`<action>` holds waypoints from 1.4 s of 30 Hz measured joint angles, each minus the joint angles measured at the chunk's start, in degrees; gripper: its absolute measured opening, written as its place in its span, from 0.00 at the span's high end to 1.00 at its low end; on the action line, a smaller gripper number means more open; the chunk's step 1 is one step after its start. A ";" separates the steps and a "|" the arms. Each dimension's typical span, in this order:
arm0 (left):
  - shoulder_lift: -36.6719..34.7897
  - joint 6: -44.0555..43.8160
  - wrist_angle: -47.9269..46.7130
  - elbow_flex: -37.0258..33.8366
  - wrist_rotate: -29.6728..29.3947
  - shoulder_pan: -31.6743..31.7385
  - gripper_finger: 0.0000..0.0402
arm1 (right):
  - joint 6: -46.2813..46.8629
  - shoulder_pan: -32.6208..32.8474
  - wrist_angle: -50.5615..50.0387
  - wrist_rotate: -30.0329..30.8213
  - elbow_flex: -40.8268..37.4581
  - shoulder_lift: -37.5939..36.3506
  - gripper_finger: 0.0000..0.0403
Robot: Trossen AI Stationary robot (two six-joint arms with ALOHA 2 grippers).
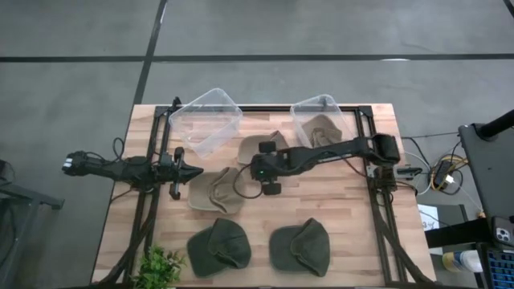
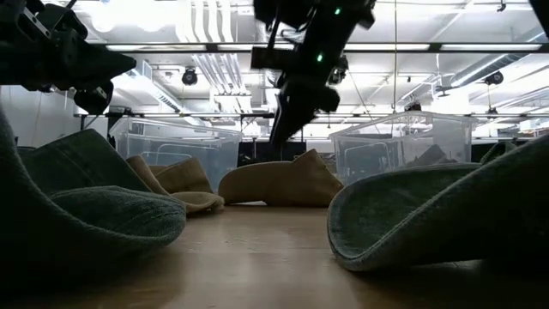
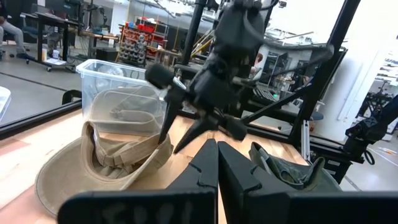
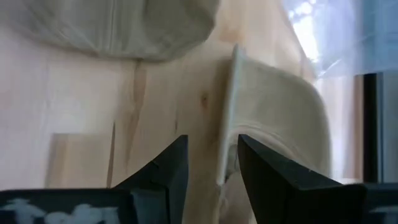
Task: Pick & Place hat
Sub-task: Put the top brown cap into the right transparent bin
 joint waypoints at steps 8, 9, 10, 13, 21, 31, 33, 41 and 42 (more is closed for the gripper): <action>0.00 -0.02 0.00 0.02 -0.02 0.00 0.99 | -1.44 -0.11 -0.09 5.79 1.97 5.13 0.68; 0.00 -0.02 0.00 0.00 0.00 -0.02 0.99 | -1.42 -0.14 -0.10 7.21 1.98 5.21 0.69; 0.00 -0.01 0.00 0.02 -0.02 -0.02 0.99 | -1.38 -0.17 -0.41 8.54 1.96 5.21 0.69; 0.00 -0.02 0.00 0.00 0.00 -0.02 0.99 | -1.38 -0.25 -0.20 9.50 1.96 5.17 0.71; 0.00 -0.02 0.02 0.02 -0.02 -0.02 0.99 | -0.64 -0.76 -0.30 6.02 1.86 5.21 0.73; 0.00 -0.02 0.01 0.01 -0.02 -0.01 0.99 | 1.39 -1.52 -0.31 5.70 1.75 5.28 0.76; 0.00 -0.02 0.02 0.02 0.00 0.00 0.99 | 1.74 -1.73 -0.31 5.37 1.49 5.28 0.77; 0.00 0.00 0.01 0.01 -0.01 0.00 0.99 | 1.85 -2.05 -0.39 4.83 0.98 5.28 0.82; 0.00 -0.01 0.02 0.01 -0.01 -0.01 0.99 | 1.86 -2.05 -0.42 4.62 0.95 5.28 0.83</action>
